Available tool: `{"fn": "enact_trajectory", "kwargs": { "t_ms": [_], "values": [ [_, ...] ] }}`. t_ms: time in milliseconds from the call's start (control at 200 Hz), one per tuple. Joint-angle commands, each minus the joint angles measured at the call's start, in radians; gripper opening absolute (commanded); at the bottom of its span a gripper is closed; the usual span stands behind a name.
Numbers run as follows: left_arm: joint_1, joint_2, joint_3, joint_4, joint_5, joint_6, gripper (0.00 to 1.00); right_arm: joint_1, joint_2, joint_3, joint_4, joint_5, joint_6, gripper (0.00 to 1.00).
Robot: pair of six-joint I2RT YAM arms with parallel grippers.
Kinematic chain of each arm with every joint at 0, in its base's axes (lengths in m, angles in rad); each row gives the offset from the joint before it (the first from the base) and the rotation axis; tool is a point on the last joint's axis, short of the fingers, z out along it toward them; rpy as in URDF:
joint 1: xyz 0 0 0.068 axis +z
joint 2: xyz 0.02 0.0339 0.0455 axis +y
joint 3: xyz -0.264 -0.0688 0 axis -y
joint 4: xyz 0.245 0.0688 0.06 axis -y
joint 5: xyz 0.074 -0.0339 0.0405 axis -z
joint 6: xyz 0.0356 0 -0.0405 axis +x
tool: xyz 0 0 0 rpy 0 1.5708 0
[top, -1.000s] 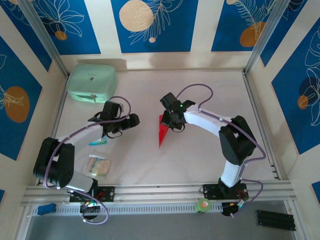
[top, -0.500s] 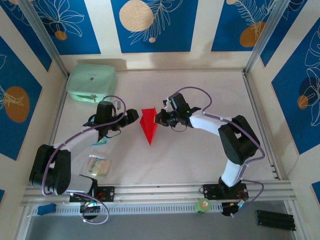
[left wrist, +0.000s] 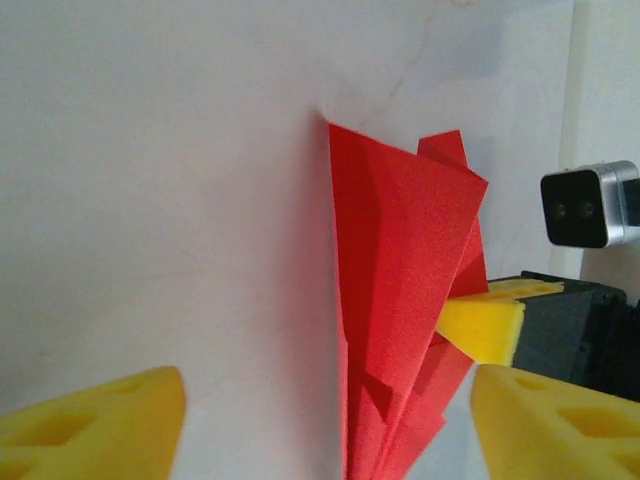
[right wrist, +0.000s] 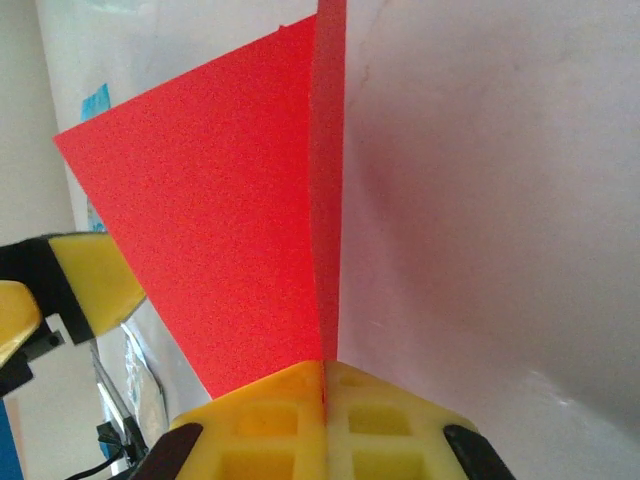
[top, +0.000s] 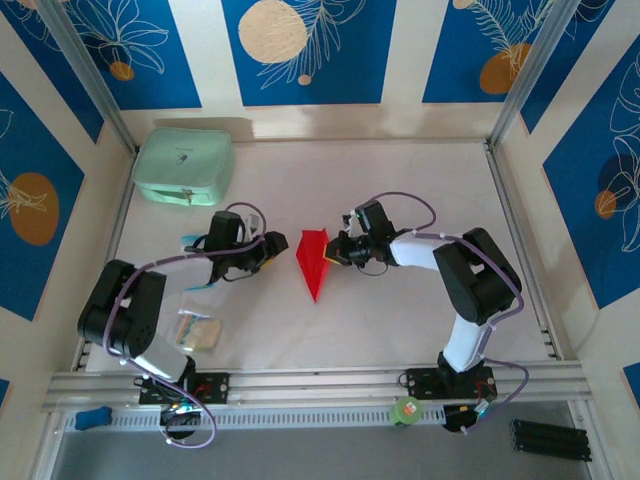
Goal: Fold a paper plane with a square sheet of paper (pick it up from the middle)
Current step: Turn over a paper plane at the center of the table.
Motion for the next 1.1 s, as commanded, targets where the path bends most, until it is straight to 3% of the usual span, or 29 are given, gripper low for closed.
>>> {"fn": "enact_trajectory", "kwargs": {
  "t_ms": [0, 165, 270, 755, 1015, 1095],
  "values": [
    [-0.036, 0.053, -0.013, 0.128, 0.073, -0.06, 0.6, -0.009, 0.007, -0.024, 0.016, -0.027, 0.001, 0.03],
    [-0.062, 0.113, 0.012, 0.149, 0.08, -0.066, 0.47, -0.011, 0.014, -0.032, 0.018, -0.018, -0.002, 0.03],
    [-0.077, 0.142, 0.041, 0.121, 0.088, -0.046, 0.45, -0.01, 0.017, -0.032, 0.016, -0.015, -0.001, 0.03],
    [-0.107, 0.251, 0.141, 0.054, 0.097, -0.035, 0.2, -0.013, 0.029, -0.029, 0.02, -0.029, -0.001, 0.03],
    [-0.107, 0.21, 0.127, 0.028, 0.027, -0.053, 0.01, -0.03, 0.001, -0.053, 0.02, -0.01, 0.005, 0.02],
    [-0.105, 0.174, 0.113, 0.014, -0.013, -0.056, 0.0, -0.038, -0.02, -0.066, 0.019, 0.008, 0.01, 0.02]
  ]
}}
